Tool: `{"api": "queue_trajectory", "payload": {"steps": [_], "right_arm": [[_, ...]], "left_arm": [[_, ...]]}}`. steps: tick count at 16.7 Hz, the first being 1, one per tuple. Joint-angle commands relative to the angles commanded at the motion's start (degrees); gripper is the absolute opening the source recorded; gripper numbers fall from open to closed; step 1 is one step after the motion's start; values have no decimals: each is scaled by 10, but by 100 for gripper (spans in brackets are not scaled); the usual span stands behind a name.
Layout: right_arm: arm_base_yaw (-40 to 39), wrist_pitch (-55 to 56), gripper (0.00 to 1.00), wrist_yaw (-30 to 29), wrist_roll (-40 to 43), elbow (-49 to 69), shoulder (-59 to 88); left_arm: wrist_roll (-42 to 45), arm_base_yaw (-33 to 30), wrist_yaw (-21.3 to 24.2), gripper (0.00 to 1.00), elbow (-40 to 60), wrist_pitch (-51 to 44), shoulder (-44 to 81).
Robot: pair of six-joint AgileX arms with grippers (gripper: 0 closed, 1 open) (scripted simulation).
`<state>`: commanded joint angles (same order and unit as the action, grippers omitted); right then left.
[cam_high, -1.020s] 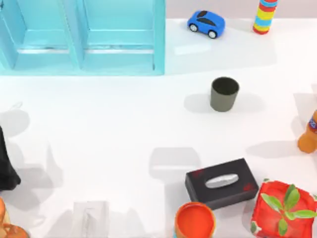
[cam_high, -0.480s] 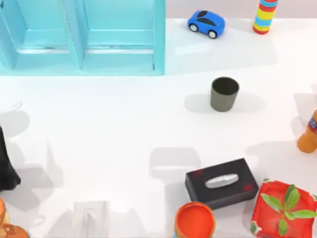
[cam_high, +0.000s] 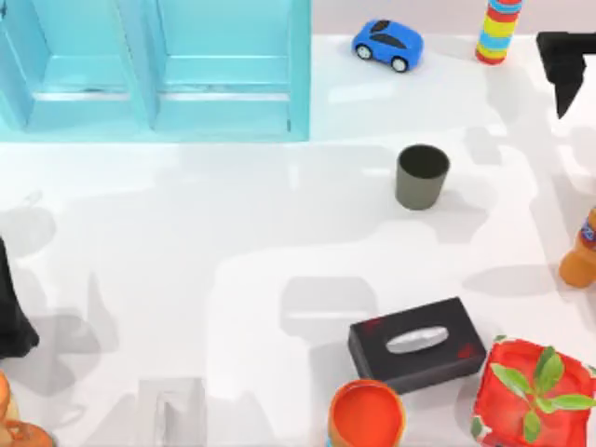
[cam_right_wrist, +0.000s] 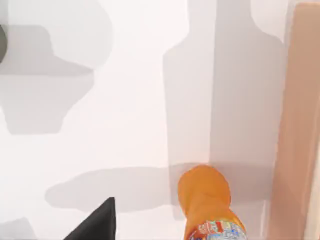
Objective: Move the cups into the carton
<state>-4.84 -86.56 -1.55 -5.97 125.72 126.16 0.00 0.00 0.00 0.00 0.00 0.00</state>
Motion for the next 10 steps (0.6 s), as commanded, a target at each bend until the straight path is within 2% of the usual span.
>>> {"api": "queue_trajectory", "payload": {"steps": [3,5,10], "right_arm": [[-101,10,100,-6,-101,79,78],[-137,15,100,-7,-138,114,109],[-150,18,100,-8,-151,126,120]], "left_arm": [[0,0,0,100,0,0,0],[0,0,0,100,0,0,0],[0,0,0,100,0,0,0]]}}
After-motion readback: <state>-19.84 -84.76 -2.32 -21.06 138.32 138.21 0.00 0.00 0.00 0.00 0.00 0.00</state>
